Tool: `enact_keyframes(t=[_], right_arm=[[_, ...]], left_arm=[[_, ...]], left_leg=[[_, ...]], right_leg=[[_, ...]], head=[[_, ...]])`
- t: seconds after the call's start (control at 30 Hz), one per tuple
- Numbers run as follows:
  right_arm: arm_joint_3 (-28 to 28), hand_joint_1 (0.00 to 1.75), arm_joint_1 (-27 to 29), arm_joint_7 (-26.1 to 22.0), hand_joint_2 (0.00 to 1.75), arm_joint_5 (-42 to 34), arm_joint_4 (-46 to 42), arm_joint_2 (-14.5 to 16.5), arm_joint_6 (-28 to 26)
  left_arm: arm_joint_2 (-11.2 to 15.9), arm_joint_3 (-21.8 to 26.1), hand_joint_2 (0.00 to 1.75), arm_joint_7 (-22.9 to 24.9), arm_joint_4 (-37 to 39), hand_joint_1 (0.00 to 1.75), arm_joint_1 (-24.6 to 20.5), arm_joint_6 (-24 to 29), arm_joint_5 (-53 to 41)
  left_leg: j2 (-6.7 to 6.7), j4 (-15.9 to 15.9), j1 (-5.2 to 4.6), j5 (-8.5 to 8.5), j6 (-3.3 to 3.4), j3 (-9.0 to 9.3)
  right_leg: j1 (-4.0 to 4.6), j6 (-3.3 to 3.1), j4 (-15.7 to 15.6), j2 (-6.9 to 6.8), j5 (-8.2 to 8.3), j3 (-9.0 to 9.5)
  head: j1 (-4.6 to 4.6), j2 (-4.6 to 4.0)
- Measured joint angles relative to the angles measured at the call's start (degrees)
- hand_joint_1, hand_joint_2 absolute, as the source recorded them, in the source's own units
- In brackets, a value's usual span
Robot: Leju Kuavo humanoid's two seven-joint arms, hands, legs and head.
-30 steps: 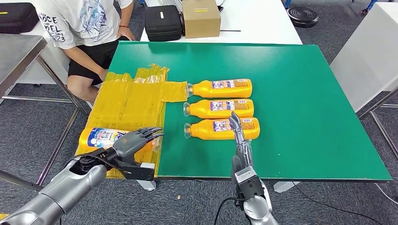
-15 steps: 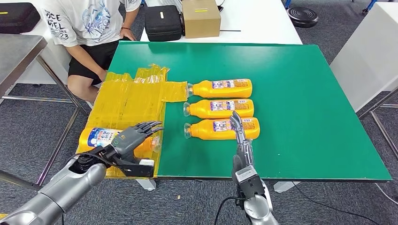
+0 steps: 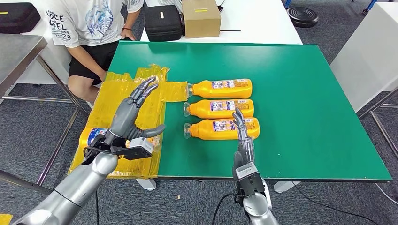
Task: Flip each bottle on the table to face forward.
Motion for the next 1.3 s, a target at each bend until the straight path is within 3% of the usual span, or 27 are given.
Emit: enact_keyframes(t=[0.1, 0.23, 0.33, 0.47, 0.63, 0.73, 1.3], right_arm=[[0.0, 0.0, 0.1, 0.2, 0.0, 2.1, 0.0, -0.1, -1.7], [-0.3, 0.0, -1.0, 4.1, 1.75, 9.7, 0.0, -1.7, -4.4], [-1.4, 0.0, -2.4, 9.3, 1.75, 17.1, 0.0, -4.2, -4.0], [-3.6, 0.0, -5.1, 13.9, 1.75, 24.9, 1.5, -8.6, 0.4], [-4.9, 0.0, -16.6, 16.8, 1.75, 31.2, 13.5, -15.6, 8.2], [-4.9, 0.0, -21.8, 16.6, 1.75, 31.4, 19.2, -18.2, 9.2], [-4.4, 0.0, -24.9, 16.5, 1.75, 31.5, 25.9, -20.6, 9.2]], left_arm=[[-3.6, 2.3, 1.75, -3.0, 1.0, 0.0, 0.6, -1.8, 5.8], [-7.9, 4.2, 1.75, -2.3, 2.4, 0.0, 0.8, -6.1, 11.6], [-10.1, 5.8, 1.75, -1.8, 4.3, 0.0, 1.1, -8.3, 16.9], [-11.9, 8.6, 1.75, -3.3, 8.2, 0.0, 2.1, -8.1, 23.5], [-13.3, 11.0, 1.75, -6.2, 13.0, 0.0, 2.6, -3.5, 25.0], [-13.8, 11.7, 1.75, -6.5, 14.7, 0.0, 2.6, -2.9, 24.9], [-14.7, 12.7, 1.75, -6.6, 17.0, 0.0, 2.6, -2.5, 24.7]], left_leg=[[0.0, 0.0, 0.0, 0.0, 0.0, -0.01], [0.0, 0.0, -0.03, -0.01, 0.01, -0.02], [0.0, 0.0, -0.05, -0.01, 0.02, -0.02], [0.02, 0.0, -0.05, -0.01, 0.03, -0.04], [-0.01, 0.0, -0.06, 0.08, 0.12, -0.05], [-0.06, 0.1, -0.06, 0.13, 0.17, -0.06], [-0.04, 0.0, -0.05, 0.08, 0.14, -0.1]], right_leg=[[0.0, 0.0, 0.0, 0.0, 0.0, 0.0], [-0.02, 0.01, 0.0, 0.0, 0.01, 0.01], [-0.04, 0.03, 0.0, 0.0, 0.02, 0.01], [-0.04, 0.04, 0.0, 0.01, 0.04, 0.01], [-0.05, 0.09, 0.0, -0.01, 0.1, 0.01], [-0.04, 0.12, 0.0, -0.05, 0.12, 0.02], [-0.04, 0.12, 0.0, -0.04, 0.1, -0.02]], head=[[0.01, 0.0], [0.0, 0.0], [0.01, 0.0], [-0.02, 0.0], [0.0, 0.0], [0.0, 0.0], [-0.02, 0.0]])
